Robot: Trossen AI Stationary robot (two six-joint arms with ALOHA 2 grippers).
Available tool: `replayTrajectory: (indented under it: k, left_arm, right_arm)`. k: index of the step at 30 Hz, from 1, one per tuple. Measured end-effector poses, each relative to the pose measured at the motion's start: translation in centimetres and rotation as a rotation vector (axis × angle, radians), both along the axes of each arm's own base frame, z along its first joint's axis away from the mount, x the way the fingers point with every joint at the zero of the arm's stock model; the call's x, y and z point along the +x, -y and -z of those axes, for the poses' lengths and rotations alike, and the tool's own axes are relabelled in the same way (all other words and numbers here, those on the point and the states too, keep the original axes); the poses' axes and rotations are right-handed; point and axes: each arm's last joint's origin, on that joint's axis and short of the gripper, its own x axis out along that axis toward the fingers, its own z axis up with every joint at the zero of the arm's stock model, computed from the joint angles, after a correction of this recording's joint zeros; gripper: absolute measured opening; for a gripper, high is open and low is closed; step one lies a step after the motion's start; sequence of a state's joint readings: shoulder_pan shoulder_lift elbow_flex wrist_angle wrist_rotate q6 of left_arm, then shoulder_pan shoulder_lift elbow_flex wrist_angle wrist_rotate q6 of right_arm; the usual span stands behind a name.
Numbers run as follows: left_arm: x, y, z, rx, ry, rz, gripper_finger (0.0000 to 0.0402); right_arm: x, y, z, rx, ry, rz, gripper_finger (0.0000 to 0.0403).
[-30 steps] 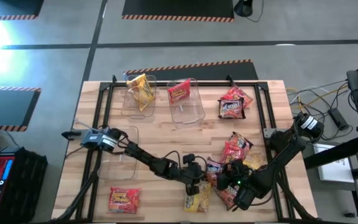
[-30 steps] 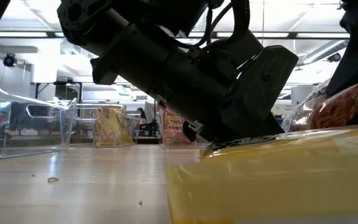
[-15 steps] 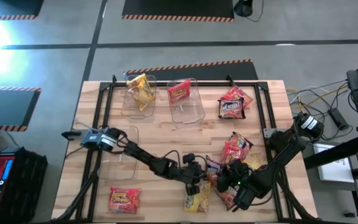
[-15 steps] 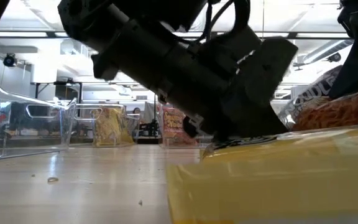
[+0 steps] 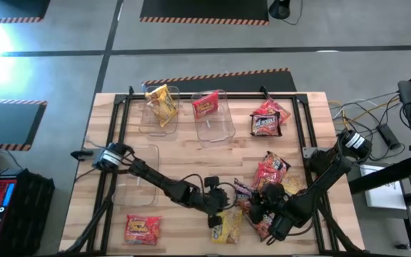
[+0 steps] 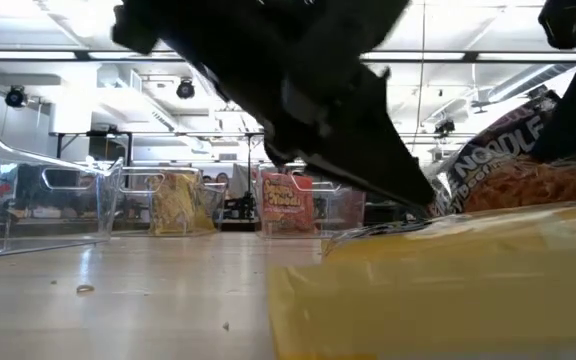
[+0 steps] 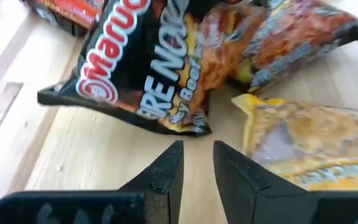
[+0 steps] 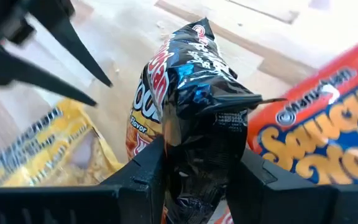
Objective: Sort Maruchan noodles
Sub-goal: Put the black noodle pack into the bottom transparent bin
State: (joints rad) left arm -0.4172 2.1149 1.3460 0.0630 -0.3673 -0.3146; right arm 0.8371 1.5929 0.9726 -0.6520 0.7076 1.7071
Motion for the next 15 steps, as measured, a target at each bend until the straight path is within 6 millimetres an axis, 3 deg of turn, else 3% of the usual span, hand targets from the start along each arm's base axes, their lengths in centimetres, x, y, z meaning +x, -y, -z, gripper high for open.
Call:
replayTrajectory:
  k: [10,15]
  left_arm:
    - [-1.3,0.6,-2.3,0.107,0.034,0.025,0.0070]
    - [-3.8,-0.7,-4.1,0.070,0.056,-0.009,0.0070]
  right_arm:
    - [0.5,-0.6,-1.0,-0.208,-0.115,-0.318,0.0114]
    - [0.8,-1.1,-1.7,-0.220,-0.143,-0.412,0.0114]
